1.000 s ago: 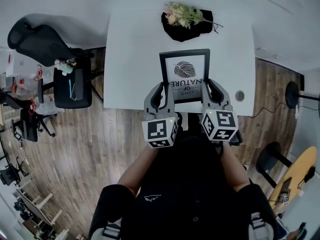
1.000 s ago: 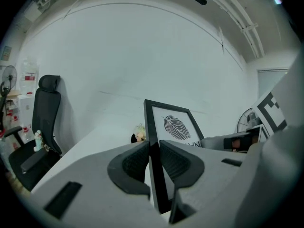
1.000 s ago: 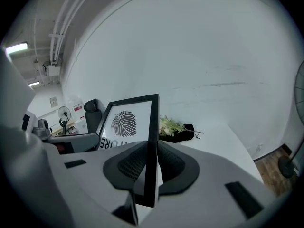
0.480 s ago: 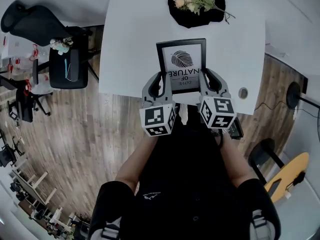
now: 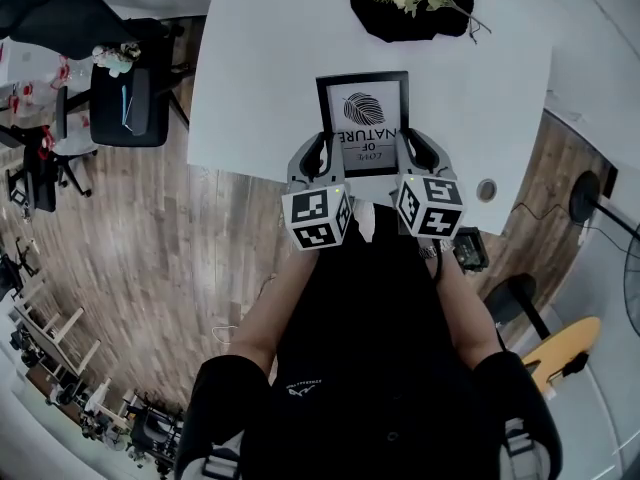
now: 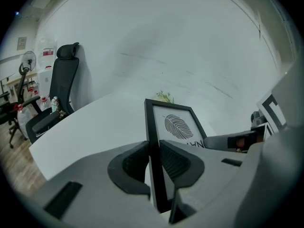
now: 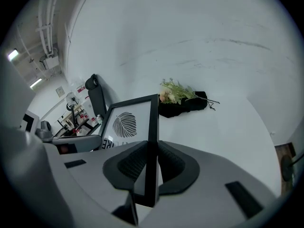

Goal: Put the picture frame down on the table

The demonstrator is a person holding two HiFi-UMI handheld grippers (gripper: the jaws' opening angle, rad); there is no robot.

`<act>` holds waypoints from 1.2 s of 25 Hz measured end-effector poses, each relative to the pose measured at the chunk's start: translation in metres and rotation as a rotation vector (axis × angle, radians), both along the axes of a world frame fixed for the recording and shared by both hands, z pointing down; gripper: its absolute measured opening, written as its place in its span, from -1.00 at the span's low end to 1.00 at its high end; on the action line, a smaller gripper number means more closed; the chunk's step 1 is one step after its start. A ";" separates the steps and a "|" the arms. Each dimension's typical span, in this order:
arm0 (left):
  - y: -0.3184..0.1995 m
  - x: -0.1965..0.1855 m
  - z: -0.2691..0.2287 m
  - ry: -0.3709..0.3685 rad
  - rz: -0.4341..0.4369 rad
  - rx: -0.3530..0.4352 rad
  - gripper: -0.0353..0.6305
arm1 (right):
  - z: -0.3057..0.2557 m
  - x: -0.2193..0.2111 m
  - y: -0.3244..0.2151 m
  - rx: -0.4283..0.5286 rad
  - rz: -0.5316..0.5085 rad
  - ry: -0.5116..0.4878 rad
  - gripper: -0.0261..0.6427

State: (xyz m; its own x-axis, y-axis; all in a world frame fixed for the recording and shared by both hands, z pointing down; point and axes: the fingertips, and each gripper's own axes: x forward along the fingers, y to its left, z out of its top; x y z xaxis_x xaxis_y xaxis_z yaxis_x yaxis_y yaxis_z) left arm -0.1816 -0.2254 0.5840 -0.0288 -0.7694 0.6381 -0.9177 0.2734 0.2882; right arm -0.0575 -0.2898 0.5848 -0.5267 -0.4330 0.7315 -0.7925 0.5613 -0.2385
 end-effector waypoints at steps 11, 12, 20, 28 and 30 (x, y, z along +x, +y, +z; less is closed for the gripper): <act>-0.002 0.005 0.063 0.061 -0.058 -0.127 -0.67 | 0.064 0.001 -0.008 -0.110 -0.079 0.066 -0.72; -0.001 0.005 0.070 0.069 -0.062 -0.142 -0.67 | 0.070 0.001 -0.008 -0.123 -0.084 0.073 -0.72; -0.001 0.008 0.101 0.102 -0.088 -0.215 -0.67 | 0.100 0.002 -0.011 -0.172 -0.122 0.111 -0.72; -0.004 0.006 0.119 0.103 -0.102 -0.262 -0.66 | 0.119 -0.002 -0.015 -0.205 -0.157 0.136 -0.72; -0.004 0.005 0.122 0.100 -0.109 -0.272 -0.66 | 0.123 -0.003 -0.016 -0.212 -0.164 0.138 -0.72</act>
